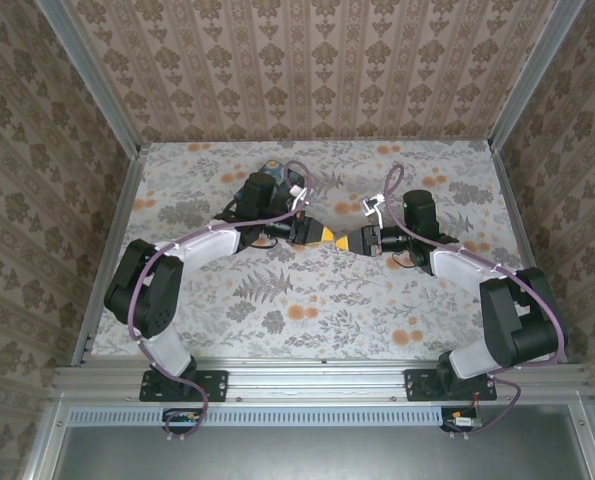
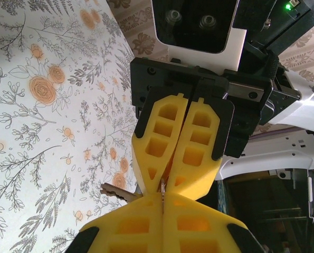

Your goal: Unlock the padlock with the key

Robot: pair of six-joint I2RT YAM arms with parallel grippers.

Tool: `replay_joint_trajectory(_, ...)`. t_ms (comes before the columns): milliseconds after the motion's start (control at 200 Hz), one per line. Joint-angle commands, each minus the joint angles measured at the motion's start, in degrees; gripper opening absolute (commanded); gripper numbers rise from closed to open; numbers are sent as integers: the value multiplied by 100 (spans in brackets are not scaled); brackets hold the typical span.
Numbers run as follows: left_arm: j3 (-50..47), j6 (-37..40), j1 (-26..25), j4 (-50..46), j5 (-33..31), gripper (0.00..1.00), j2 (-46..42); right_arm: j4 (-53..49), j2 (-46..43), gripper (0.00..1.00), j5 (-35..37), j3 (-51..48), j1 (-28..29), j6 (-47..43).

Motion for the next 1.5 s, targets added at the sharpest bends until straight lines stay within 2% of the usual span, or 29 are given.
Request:
replay_joint_trajectory(0,-80,-8,43,100,30,0,-132,146,-187,0,-28,-58,11,-83)
replay_joint_trajectory(45,-67,23,43,40,6,1,-128,165,-214,0,28,-69,8,-44)
replay_joint_trajectory(125,-65,80,60,-68,-78,17,-119,113,-272,0,96,-56,15,-53)
replay_joint_trajectory(195,-68,116,114,-161,-163,37,-145,-259,-312,0,269,-28,-8,-250)
replay_joint_trajectory(240,-72,196,183,-312,-289,46,-194,-454,-312,0,356,-29,-36,-373)
replay_joint_trajectory(360,115,767,442,-1327,-933,58,-389,-672,-222,0,509,-40,-115,-438)
replay_joint_trajectory(430,250,1209,523,-2092,-1766,60,-523,-804,-157,0,699,-2,-124,-465)
replay_joint_trajectory(485,375,1480,486,-2747,-2860,62,-579,-942,-96,0,931,77,-129,-450)
replay_joint_trajectory(500,387,1513,456,-2900,-3322,63,-579,-980,-74,0,1005,115,-128,-430)
replay_joint_trajectory(545,367,1383,337,-3187,-4393,65,-551,-1009,-39,0,1161,182,-124,-321)
replay_joint_trajectory(580,282,1147,217,-3206,-4983,66,-508,-960,-40,0,1324,199,-124,-188)
replay_joint_trajectory(605,168,898,116,-3113,-5392,71,-488,-968,-68,0,1463,211,-116,-112)
replay_joint_trajectory(755,-17,-140,-505,-2606,-7451,73,-232,-1677,-361,0,2578,326,-124,-71)
replay_joint_trajectory(980,1098,-1349,-1206,-3028,-9478,75,936,-2372,-757,0,4082,290,-148,200)
replay_joint_trajectory(1065,1635,-1917,-1299,-3458,-9839,75,1491,-2373,-901,0,4612,108,-258,573)
replay_joint_trajectory(1160,2095,-2262,-1312,-3600,-9946,74,2037,-2230,-1054,0,4713,-91,-417,915)
replay_joint_trajectory(1495,3696,-2429,-1220,-4235,-10437,70,3340,-2608,-1375,0,4349,-119,-433,765)
